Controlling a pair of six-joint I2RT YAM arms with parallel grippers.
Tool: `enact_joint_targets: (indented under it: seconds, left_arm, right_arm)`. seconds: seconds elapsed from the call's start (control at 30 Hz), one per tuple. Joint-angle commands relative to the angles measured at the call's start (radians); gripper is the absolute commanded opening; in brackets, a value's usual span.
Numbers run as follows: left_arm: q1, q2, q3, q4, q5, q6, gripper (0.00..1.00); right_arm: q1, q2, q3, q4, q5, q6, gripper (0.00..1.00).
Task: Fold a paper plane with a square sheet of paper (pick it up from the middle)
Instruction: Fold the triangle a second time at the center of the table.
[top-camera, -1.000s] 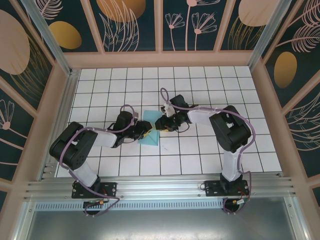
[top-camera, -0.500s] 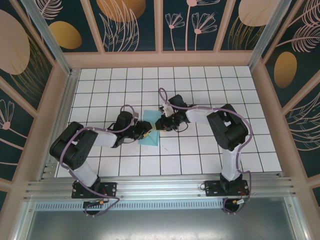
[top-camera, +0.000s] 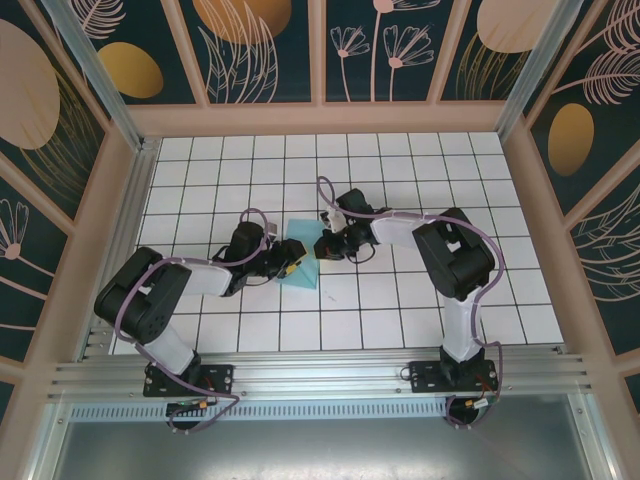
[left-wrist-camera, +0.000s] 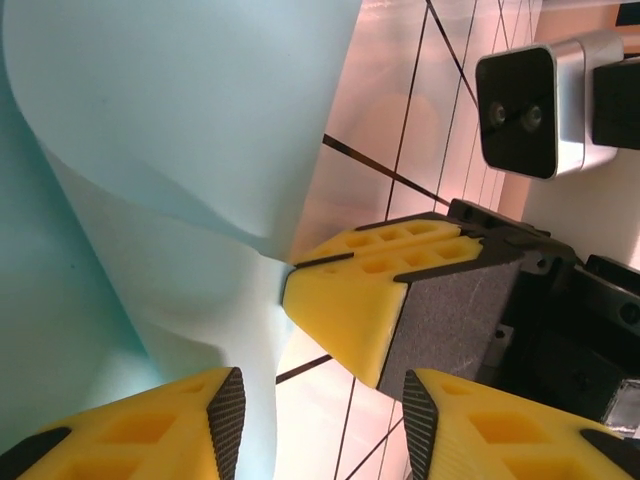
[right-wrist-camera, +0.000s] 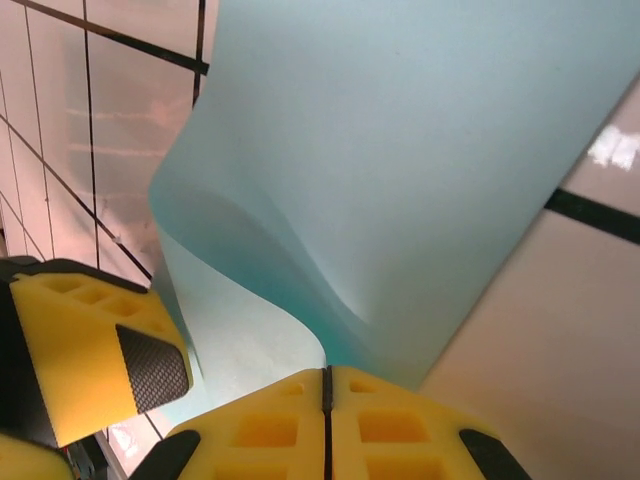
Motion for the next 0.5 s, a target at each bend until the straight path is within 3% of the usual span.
enact_joint_targets:
  seconds: [0.0,0.47]
  left_arm:
    - [-0.005,-0.004,-0.017,0.013,0.014,0.021,0.46]
    - [-0.006,0.018,0.039,-0.109,0.001,0.080,0.44]
  right_arm:
    - [0.009,0.027,0.035,-0.026,0.029,-0.034,0.10]
    - [0.021,0.044,0.048,-0.067,0.102,-0.062,0.10]
